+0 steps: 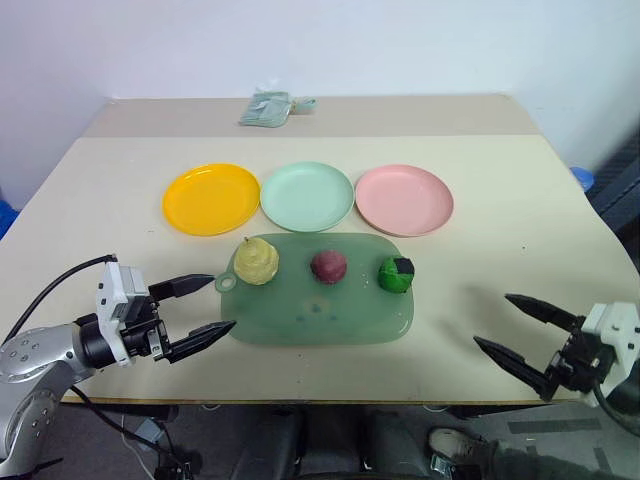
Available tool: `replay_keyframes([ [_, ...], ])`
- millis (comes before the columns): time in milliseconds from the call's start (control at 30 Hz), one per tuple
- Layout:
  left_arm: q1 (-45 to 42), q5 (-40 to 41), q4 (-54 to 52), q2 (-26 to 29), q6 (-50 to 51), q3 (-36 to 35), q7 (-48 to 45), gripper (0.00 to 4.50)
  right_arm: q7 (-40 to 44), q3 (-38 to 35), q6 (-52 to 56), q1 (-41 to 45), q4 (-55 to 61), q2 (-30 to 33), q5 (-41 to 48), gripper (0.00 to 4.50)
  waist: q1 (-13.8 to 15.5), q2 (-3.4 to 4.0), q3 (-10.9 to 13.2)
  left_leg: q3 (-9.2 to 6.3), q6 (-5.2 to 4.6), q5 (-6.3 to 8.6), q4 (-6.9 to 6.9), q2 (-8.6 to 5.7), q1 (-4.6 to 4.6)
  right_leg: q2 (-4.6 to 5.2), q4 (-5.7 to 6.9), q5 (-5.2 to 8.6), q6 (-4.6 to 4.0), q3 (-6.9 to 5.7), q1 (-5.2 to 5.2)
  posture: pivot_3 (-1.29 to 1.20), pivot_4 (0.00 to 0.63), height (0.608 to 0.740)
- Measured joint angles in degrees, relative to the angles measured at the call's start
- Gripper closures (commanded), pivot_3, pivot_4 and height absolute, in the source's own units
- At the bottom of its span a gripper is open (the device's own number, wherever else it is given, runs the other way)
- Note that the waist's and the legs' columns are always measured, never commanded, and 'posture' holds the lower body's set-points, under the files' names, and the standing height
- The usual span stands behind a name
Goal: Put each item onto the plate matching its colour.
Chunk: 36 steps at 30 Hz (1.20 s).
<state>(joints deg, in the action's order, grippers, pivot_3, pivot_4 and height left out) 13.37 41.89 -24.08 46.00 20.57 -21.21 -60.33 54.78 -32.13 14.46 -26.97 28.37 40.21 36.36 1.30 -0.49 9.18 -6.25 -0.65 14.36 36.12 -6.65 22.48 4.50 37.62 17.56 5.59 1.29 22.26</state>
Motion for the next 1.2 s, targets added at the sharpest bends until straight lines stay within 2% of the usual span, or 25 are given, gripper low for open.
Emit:
replay_keyframes([
  [567,-2.1,-1.0,-2.0,-2.4,0.5,0.2,5.8,0.00,-5.9,3.0,8.5,5.9,7.5,1.2,2.7,0.05,1.0,0.00,0.0,0.02,-0.02,0.02,0.03,0.01,0.01,0.00,-0.13,0.07,-0.15,0.01,-0.05,0.00,0.150,0.740],
  [800,-7.2,-2.5,-2.1,-8.6,3.2,3.1,16.4,0.00,-4.5,11.2,8.1,14.4,4.8,1.3,1.8,0.05,0.9,-0.03,0.0,0.02,-0.02,0.02,0.02,0.01,0.01,-0.02,-0.14,-0.04,0.03,0.00,-0.03,0.00,0.150,0.740],
  [1033,-14.0,-9.8,-2.0,-17.2,5.8,12.2,30.0,0.00,-1.5,20.4,5.1,22.8,0.9,0.3,-1.4,0.05,1.0,-0.07,0.0,0.02,-0.02,0.02,0.06,-0.03,0.02,-0.02,-0.14,-0.10,0.14,-0.01,-0.04,0.00,0.150,0.740],
  [1200,-16.5,-14.2,-1.8,-19.3,6.7,16.2,34.4,0.00,0.8,26.4,4.8,28.0,-1.2,0.3,-2.8,0.05,0.6,-0.06,0.0,0.02,0.00,0.01,0.04,-0.02,0.00,-0.05,-0.11,-0.11,0.13,0.01,-0.01,0.00,0.150,0.740],
])
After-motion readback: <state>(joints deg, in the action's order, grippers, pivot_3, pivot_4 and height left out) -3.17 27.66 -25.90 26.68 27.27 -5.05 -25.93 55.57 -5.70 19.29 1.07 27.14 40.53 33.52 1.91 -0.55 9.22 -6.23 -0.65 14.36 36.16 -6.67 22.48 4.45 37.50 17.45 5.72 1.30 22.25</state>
